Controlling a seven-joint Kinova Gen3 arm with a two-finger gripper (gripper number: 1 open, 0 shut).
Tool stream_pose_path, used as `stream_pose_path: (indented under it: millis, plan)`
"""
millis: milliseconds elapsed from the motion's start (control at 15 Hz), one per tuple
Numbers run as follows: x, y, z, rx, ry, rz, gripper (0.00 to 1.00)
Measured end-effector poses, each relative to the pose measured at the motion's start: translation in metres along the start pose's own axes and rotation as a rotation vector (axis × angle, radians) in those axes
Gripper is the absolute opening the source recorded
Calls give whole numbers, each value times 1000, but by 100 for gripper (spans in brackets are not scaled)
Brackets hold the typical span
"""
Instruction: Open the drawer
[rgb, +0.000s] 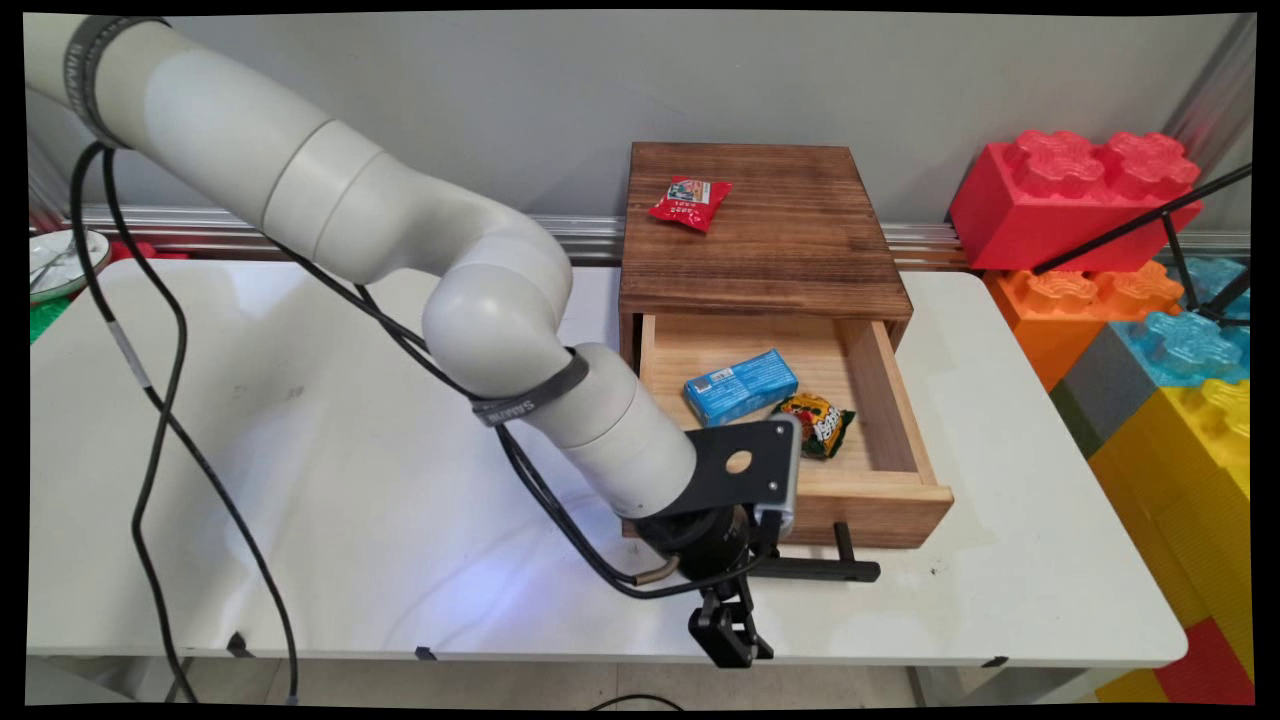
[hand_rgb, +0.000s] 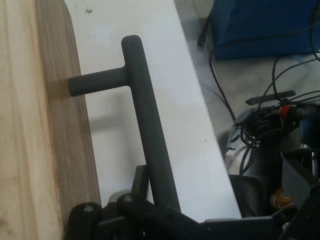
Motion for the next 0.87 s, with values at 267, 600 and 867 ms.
stream_pose_path:
  millis: [267,600,867]
  plan:
    - [-3,7,0,2,-3,12,100]
    - [-8,14,1,14,-5,28,100]
    - [-12,18,1,30,-6,35,100]
